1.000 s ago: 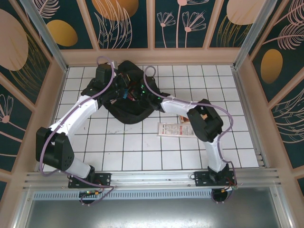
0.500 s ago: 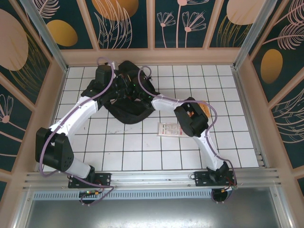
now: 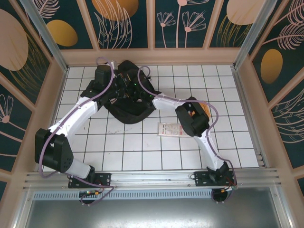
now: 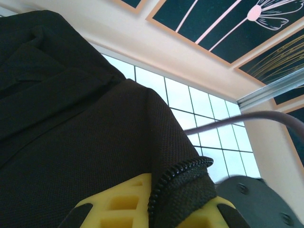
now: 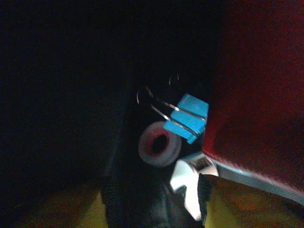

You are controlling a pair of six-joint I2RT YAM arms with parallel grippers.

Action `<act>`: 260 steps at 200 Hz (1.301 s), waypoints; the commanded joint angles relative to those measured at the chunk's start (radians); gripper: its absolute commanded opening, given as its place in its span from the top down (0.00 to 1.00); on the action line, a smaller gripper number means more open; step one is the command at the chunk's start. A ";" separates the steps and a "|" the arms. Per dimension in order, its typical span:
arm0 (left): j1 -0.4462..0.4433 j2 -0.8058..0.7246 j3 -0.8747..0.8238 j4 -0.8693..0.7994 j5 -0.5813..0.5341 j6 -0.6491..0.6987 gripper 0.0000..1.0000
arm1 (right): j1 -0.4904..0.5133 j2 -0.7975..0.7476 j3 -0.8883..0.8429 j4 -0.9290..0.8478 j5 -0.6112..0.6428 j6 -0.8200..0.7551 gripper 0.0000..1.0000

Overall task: Pack the student bag
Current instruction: Place the loose stationery in the student bag, then move the loose stationery to the center of the table.

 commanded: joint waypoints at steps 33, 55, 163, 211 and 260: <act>0.002 -0.041 0.022 0.035 -0.032 0.031 1.00 | -0.043 -0.334 -0.270 0.088 -0.070 -0.201 0.51; 0.002 -0.036 0.023 0.030 -0.038 0.033 1.00 | -0.055 -0.459 -0.372 0.078 -0.074 -0.288 0.52; 0.000 0.005 0.000 0.052 -0.004 -0.004 1.00 | -0.211 -1.036 -0.640 -0.549 0.273 -0.666 0.53; -0.001 0.015 0.033 0.025 -0.006 -0.030 1.00 | -0.481 -1.086 -0.772 -0.640 0.116 -0.636 0.50; -0.001 -0.005 -0.022 0.021 -0.021 -0.059 1.00 | -0.501 -1.093 -0.896 -0.734 0.166 -0.497 0.32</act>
